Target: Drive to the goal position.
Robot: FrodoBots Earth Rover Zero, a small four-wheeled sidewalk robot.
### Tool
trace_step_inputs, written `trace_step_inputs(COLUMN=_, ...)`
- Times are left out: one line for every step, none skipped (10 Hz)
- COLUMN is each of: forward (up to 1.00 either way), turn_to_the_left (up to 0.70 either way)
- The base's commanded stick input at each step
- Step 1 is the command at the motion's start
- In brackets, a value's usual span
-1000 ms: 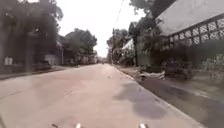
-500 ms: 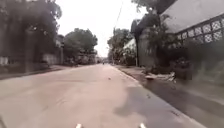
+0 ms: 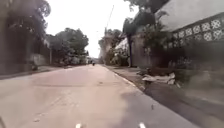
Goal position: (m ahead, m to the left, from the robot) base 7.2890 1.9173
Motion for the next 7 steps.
trace_step_inputs(forward=0.85, turn_to_the_left=0.0)
trace_step_inputs(forward=0.85, turn_to_the_left=0.0)
trace_step_inputs(forward=0.85, turn_to_the_left=0.0)
trace_step_inputs(forward=0.85, turn_to_the_left=0.0)
trace_step_inputs(forward=0.85, turn_to_the_left=0.0)
trace_step_inputs(forward=0.85, turn_to_the_left=0.0)
trace_step_inputs(forward=0.85, turn_to_the_left=0.0)
